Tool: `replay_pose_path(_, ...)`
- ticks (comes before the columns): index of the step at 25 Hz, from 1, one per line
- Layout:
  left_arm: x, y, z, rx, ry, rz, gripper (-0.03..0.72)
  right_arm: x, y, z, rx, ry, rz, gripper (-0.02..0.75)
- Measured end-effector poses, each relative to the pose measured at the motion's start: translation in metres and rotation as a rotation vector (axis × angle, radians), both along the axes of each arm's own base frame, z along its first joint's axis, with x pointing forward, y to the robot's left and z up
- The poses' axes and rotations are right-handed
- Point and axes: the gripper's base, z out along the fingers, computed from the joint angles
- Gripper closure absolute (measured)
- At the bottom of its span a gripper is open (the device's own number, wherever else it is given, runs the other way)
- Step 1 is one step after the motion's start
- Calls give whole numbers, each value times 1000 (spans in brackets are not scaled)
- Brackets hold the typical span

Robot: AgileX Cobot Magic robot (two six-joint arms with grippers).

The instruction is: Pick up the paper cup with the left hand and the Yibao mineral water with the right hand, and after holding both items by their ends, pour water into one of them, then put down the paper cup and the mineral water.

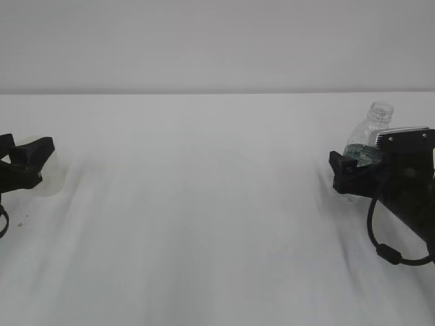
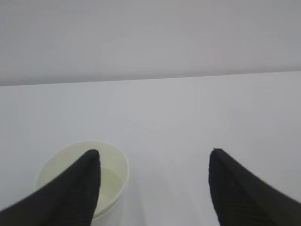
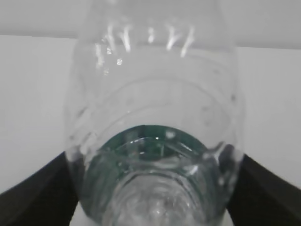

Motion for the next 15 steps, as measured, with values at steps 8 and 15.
replay_pose_path(8,0,0,0,0,2,1,179,-12,-2,6,2,7,-4,55)
replay_pose_path(15,0,0,0,0,2,1,179,-22,-3,5,2,31,-14,57)
